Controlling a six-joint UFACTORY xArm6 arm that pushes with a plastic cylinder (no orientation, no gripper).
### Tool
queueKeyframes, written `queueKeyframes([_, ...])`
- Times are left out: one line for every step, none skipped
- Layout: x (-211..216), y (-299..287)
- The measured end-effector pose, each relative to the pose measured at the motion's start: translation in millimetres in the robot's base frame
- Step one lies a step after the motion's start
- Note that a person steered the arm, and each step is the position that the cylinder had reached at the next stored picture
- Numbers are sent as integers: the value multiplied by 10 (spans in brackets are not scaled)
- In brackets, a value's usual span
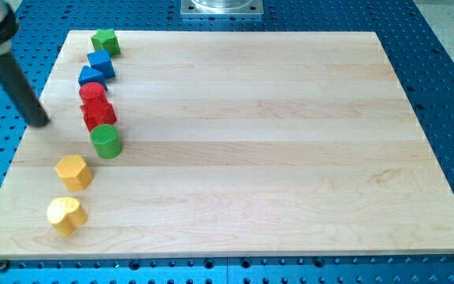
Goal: Move the blue cube diagonal to the blue triangle
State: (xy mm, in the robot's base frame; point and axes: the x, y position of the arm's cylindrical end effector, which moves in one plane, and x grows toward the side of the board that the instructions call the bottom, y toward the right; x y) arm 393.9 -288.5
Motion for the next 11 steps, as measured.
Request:
queueKeyframes([-317,0])
queueKeyframes([-669,354])
queueKeyframes([-628,1081])
queueKeyframes([-621,1586])
queueKeyframes([-603,1560])
queueKeyframes([-603,888])
queueKeyframes([-572,364])
queueKeyframes([-821,603])
queueKeyframes([-1168,1052])
queueKeyframes([-1212,1242])
queueKeyframes([-1203,726])
